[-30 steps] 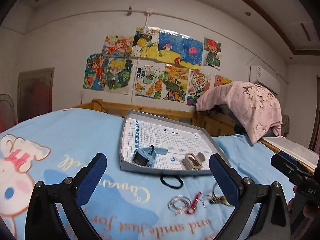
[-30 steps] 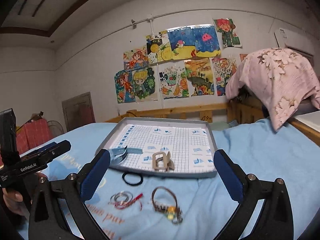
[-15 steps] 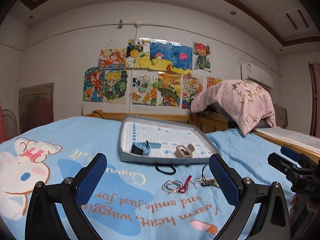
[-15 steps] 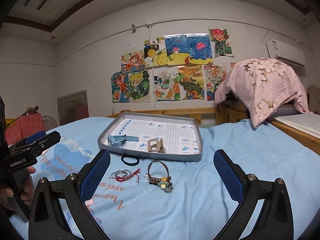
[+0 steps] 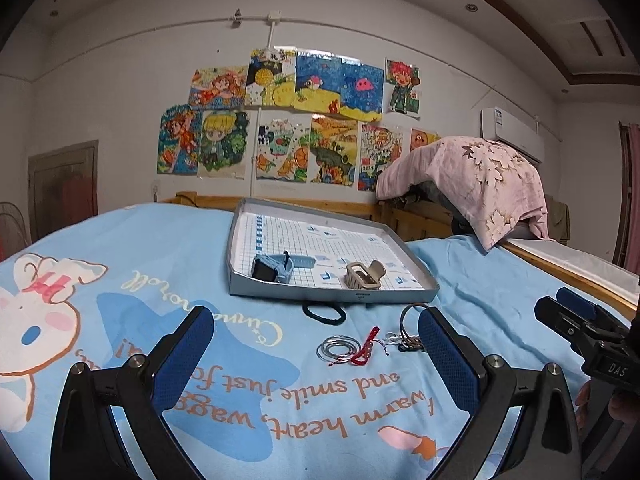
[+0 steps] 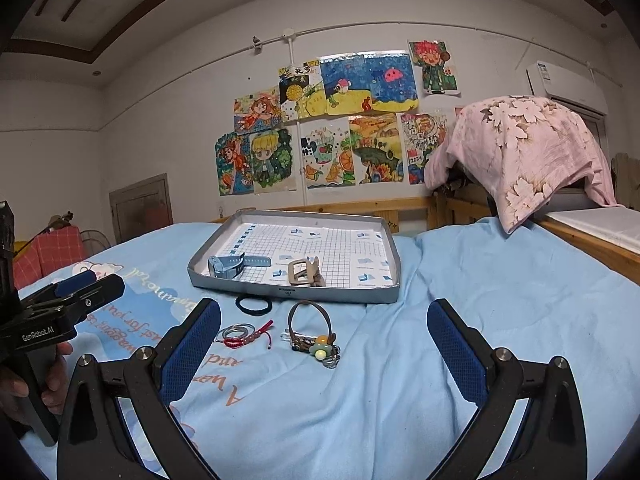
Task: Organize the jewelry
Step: 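Withdraw both tools from the tray toward the remaining items, then grasp a silver metal ring with the left tool while the right tool grasps the beaded keyring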
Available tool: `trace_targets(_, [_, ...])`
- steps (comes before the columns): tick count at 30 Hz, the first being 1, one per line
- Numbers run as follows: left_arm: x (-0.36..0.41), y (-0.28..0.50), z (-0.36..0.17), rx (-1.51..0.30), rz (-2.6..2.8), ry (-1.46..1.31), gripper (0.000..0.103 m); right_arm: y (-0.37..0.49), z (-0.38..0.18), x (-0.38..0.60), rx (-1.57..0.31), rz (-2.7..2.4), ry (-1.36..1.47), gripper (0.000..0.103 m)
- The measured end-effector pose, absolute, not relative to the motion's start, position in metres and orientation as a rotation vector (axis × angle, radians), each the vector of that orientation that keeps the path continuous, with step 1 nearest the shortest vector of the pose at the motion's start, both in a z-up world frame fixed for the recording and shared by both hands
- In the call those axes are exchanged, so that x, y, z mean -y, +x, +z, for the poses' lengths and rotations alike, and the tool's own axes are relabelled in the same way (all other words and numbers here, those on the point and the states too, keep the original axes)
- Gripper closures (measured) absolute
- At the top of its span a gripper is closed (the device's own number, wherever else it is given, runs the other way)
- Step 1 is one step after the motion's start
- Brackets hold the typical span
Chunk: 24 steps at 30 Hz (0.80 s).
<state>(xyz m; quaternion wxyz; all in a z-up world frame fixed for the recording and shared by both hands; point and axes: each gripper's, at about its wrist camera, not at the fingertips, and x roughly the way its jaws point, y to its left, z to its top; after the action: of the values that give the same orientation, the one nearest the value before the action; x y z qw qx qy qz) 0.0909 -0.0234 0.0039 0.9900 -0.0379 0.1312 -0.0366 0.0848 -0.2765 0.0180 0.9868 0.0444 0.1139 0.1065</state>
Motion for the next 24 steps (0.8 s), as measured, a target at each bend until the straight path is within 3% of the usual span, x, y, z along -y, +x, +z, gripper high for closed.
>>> trace_targets(24, [0.002, 0.216, -0.023, -0.594, -0.184, -0.196, 0.0, 0.221, -0.009, 0.27, -0.491, 0.321, 0.153, 0.001])
